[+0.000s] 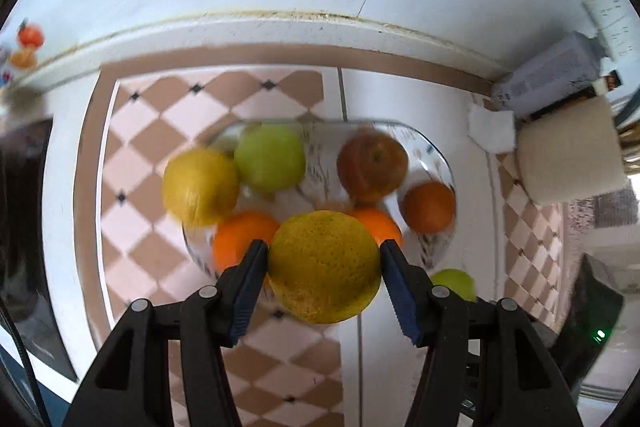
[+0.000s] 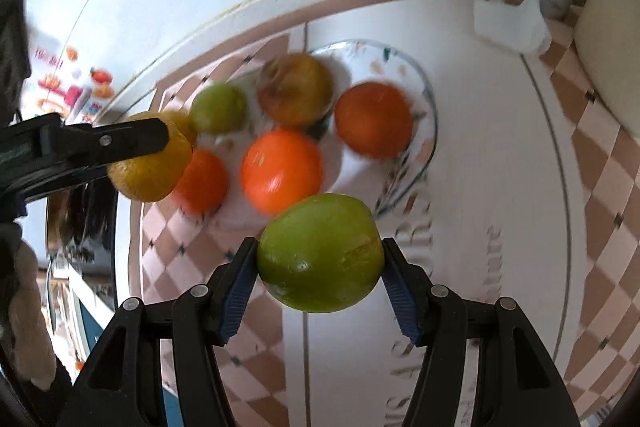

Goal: Organize fruits
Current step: 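Carry the lemon in the left tool while the right tool carries the green apple over the plate, then open the left tool on the plate while the right tool releases the green apple there, then raise both open tools away from the plate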

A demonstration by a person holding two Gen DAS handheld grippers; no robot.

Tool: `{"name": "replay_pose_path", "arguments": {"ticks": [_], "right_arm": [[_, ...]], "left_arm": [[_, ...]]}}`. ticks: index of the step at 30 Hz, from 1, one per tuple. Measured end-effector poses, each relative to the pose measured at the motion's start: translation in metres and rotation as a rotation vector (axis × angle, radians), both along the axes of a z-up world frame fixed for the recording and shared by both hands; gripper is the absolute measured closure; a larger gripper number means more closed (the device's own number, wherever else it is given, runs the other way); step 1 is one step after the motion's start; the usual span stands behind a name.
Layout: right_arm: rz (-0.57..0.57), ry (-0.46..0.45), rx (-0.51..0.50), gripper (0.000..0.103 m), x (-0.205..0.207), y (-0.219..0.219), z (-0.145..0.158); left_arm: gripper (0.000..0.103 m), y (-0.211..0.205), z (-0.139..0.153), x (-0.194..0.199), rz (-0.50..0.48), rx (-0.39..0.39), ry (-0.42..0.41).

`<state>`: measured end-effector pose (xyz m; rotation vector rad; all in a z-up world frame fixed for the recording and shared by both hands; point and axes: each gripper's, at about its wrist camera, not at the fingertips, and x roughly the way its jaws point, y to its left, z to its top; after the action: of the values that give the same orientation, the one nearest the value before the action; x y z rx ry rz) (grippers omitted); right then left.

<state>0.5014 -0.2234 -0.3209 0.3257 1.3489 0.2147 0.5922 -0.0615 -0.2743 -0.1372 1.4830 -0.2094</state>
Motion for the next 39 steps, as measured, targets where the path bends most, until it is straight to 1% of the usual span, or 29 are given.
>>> {"name": "replay_pose_path", "arguments": {"ticks": [1,3,4,7,9,12,16,18,19,20,21,22,23,26,29,32,35,39], "right_arm": [[-0.004,0.003,0.000,0.040,0.005,-0.003,-0.001],[-0.013,0.019,-0.002,0.040,0.014,-0.009,-0.006],[-0.012,0.024,-0.008,0.040,0.019,-0.009,-0.009],[-0.003,0.040,-0.025,0.040,0.027,-0.007,-0.017],[0.006,0.052,-0.041,0.039,0.030,-0.005,-0.024],[0.013,0.032,-0.062,0.039,0.033,-0.009,-0.024],[-0.012,0.025,-0.050,0.039,0.042,-0.014,-0.026],[-0.016,0.029,-0.049,0.037,0.045,-0.016,-0.026],[-0.015,0.038,-0.040,0.033,0.047,-0.017,-0.028],[-0.015,0.048,-0.029,0.025,0.048,-0.018,-0.029],[-0.023,0.055,-0.027,0.019,0.048,-0.019,-0.029],[-0.027,0.055,-0.030,0.017,0.048,-0.019,-0.028],[-0.029,0.052,-0.032,0.015,0.047,-0.020,-0.028],[-0.039,0.063,-0.036,0.013,0.044,-0.022,-0.025],[-0.045,0.048,-0.049,0.013,0.039,-0.025,-0.018],[-0.036,0.025,-0.077,0.013,0.033,-0.028,-0.007],[-0.015,0.009,-0.117,0.013,0.027,-0.027,0.004],[0.024,-0.024,-0.185,0.013,0.015,-0.023,0.022]], "left_arm": [[0.048,0.003,-0.002,0.004,-0.012,0.015,0.009],[0.048,0.002,-0.016,0.016,-0.026,0.040,0.036],[0.048,0.007,-0.021,0.021,-0.029,0.048,0.047],[0.048,0.005,-0.031,0.031,-0.032,0.061,0.070],[0.048,0.003,-0.037,0.032,-0.033,0.067,0.079],[0.047,0.001,-0.043,0.032,-0.028,0.068,0.090],[0.047,-0.001,-0.051,0.032,-0.029,0.069,0.114],[0.047,-0.001,-0.054,0.034,-0.024,0.062,0.131],[0.046,0.000,-0.053,0.035,-0.015,0.061,0.131],[0.036,0.001,-0.051,0.036,-0.009,0.059,0.126],[0.029,0.002,-0.048,0.037,-0.004,0.053,0.118],[0.017,0.003,-0.045,0.038,0.001,0.051,0.106],[0.015,0.005,-0.041,0.039,0.004,0.055,0.095],[0.015,0.009,-0.032,0.038,0.013,0.068,0.072],[0.014,0.013,-0.025,0.031,0.019,0.080,0.059],[0.015,0.015,-0.019,0.014,0.034,0.136,0.023],[0.014,0.019,-0.016,-0.009,0.062,0.162,-0.014],[0.015,0.026,-0.013,-0.042,0.112,0.199,-0.042]]}}
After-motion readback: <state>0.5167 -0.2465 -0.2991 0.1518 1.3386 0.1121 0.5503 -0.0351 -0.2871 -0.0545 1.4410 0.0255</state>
